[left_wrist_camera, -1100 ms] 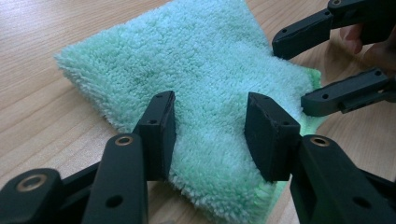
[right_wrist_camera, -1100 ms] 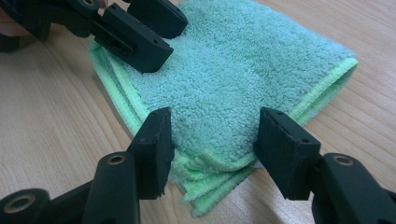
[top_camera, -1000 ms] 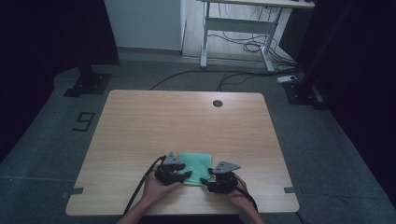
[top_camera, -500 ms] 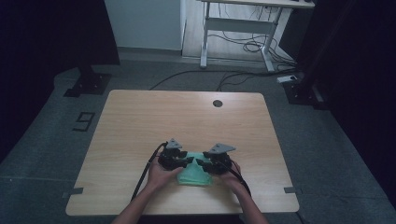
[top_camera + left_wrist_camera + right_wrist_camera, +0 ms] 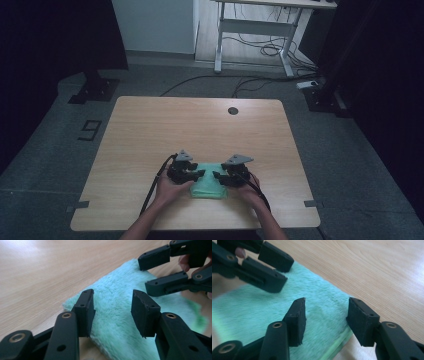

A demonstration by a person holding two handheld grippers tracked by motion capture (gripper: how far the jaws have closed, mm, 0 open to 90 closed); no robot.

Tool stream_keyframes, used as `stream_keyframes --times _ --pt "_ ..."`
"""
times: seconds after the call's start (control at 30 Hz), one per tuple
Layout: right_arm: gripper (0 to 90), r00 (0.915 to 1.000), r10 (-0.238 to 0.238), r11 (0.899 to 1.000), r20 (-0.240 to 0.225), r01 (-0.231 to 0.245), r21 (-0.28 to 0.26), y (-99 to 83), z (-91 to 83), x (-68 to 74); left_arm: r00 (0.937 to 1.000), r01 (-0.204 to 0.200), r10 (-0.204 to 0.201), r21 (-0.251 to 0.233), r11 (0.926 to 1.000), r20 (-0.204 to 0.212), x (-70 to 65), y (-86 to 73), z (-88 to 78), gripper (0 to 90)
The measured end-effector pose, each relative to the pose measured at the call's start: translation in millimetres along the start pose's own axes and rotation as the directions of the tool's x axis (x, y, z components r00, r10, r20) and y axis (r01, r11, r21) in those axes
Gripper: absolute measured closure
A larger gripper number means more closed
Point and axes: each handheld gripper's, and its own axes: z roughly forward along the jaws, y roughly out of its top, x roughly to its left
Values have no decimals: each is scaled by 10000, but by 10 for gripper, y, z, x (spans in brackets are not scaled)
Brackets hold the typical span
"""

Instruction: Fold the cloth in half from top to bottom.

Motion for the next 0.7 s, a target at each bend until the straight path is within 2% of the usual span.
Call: stream_keyframes --times 0.13,0.23,0.37,0.47,0.6,0.7 --pt "479 9989 -373 9989 -268 365 -291 -54 -197 110 9990 -425 425 57 9991 113 -149 -85 -145 532" --pt "476 9976 -580 9979 -370 568 -324 -184 -323 185 9977 -539 531 167 9984 432 -268 -215 -181 524" --pt "483 9954 -848 9960 -454 834 -329 -270 -398 276 9970 -630 614 341 9974 460 -331 -319 -164 520" --pt "485 9938 -922 9955 -616 907 -265 -301 -392 319 9972 -632 612 459 9969 439 -340 -358 -147 518" --pt "496 9915 -1135 9934 -640 1143 90 -349 -316 371 9978 -603 587 497 9969 316 -328 -372 -114 519" --pt "516 9938 -914 9958 -638 919 45 -354 -280 345 9977 -670 664 492 9965 148 -337 -366 -93 530"
